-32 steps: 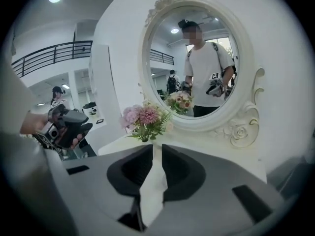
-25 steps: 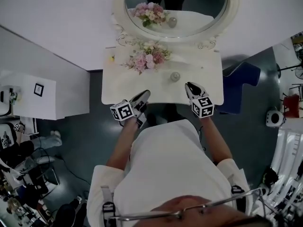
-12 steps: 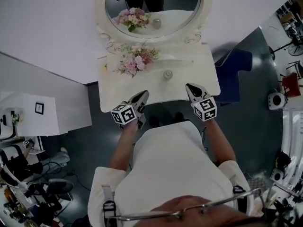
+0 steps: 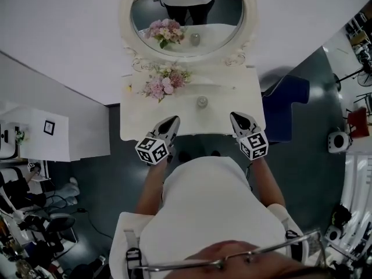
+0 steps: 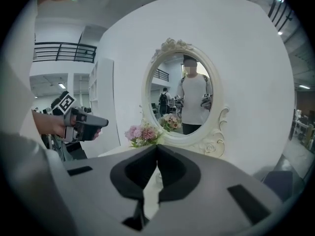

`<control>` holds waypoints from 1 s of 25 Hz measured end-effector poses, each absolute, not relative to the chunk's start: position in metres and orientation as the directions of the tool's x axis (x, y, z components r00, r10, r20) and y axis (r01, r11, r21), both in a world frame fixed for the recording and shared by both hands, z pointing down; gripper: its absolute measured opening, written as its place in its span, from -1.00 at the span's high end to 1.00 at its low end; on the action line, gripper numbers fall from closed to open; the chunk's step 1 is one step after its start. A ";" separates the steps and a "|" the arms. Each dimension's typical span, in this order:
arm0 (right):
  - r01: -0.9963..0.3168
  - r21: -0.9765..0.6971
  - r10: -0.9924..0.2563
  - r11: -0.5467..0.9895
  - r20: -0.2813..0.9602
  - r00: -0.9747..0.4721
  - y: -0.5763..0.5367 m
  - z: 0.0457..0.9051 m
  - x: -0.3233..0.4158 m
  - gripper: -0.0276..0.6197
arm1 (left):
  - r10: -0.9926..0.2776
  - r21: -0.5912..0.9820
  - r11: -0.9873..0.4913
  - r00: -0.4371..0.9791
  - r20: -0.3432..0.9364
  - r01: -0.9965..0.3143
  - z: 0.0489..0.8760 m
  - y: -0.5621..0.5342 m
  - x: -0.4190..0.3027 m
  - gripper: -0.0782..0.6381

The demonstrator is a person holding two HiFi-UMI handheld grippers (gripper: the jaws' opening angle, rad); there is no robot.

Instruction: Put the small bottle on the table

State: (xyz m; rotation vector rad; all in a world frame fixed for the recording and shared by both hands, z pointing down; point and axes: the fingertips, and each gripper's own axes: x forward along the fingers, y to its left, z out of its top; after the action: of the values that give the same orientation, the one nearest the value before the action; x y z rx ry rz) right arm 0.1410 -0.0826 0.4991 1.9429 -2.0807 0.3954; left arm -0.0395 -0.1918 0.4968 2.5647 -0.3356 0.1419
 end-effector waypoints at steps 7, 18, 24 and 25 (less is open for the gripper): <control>-0.995 -0.043 -0.939 0.088 0.330 -0.097 -0.084 0.485 0.163 0.90 | -0.226 0.488 -0.831 0.964 0.141 -0.267 0.484 -0.188 -0.021 0.77; -0.990 -0.022 -0.940 0.141 0.312 -0.141 -0.082 0.480 0.162 0.90 | -0.235 0.469 -0.840 0.962 0.138 -0.273 0.476 -0.182 -0.010 0.77; -0.988 -0.039 -0.941 0.147 0.304 -0.152 -0.085 0.480 0.161 0.90 | -0.230 0.468 -0.843 0.964 0.134 -0.266 0.476 -0.181 -0.006 0.77; -0.988 -0.042 -0.941 0.147 0.303 -0.153 -0.085 0.480 0.161 0.90 | -0.230 0.467 -0.843 0.964 0.134 -0.266 0.477 -0.180 -0.006 0.77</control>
State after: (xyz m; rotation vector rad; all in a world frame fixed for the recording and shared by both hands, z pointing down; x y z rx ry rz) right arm 0.1610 -0.0847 0.4800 1.8975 -2.2146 0.3426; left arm -0.0055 -0.1801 0.4765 2.6144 -0.3522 0.0993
